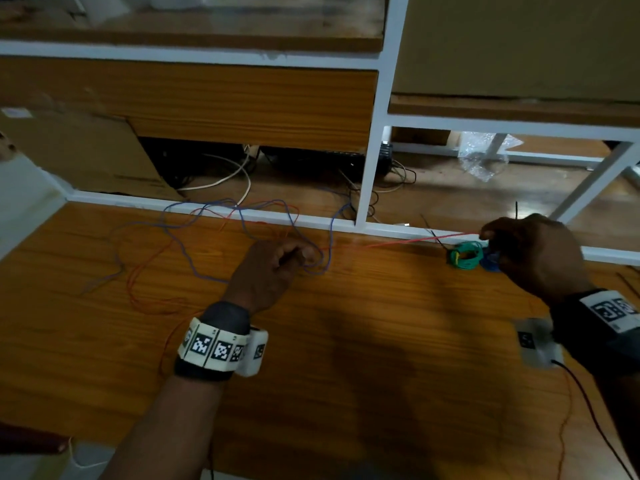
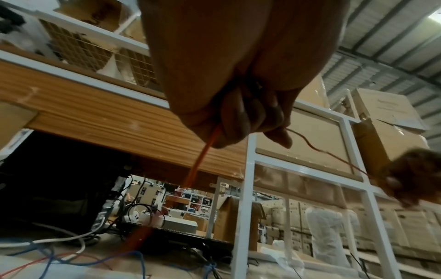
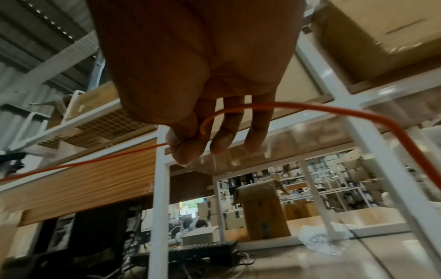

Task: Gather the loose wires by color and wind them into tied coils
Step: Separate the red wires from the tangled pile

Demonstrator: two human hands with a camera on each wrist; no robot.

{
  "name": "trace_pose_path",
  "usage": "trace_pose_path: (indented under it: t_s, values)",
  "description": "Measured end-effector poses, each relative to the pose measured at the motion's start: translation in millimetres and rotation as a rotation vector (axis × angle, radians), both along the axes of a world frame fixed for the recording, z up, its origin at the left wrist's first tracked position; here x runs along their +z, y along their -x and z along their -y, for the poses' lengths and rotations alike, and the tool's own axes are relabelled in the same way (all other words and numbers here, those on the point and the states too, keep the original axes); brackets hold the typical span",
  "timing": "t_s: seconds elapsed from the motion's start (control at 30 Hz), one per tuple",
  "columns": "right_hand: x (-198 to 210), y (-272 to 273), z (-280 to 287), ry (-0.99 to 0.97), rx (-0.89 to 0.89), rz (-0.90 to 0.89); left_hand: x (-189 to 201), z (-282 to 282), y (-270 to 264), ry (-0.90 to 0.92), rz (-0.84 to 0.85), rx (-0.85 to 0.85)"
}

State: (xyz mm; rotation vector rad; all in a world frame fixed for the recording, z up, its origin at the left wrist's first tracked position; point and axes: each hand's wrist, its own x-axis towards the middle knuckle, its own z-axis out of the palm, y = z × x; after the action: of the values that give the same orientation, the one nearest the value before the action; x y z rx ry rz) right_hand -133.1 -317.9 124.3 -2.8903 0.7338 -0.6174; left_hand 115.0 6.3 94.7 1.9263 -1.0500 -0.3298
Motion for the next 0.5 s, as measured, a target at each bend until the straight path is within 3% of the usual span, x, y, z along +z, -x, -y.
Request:
trace_pose_path:
  t_s: [0.13, 0.27, 0.4, 0.5]
  values:
    - [-9, 5, -6, -0.099, -0.008, -0.117, 5, 2, 2, -0.019, 0.082, 0.025]
    - [-11, -21, -62, -0.22, 0.151, -0.25, 10, 34, 27, -0.037, 0.208, -0.051]
    - [-19, -57, -114, -0.268, 0.433, -0.05, 18, 58, 47, -0.041, 0.289, -0.088]
    - [-20, -52, -93, -0.26, 0.393, 0.068, 22, 52, 44, -0.045, 0.215, -0.096]
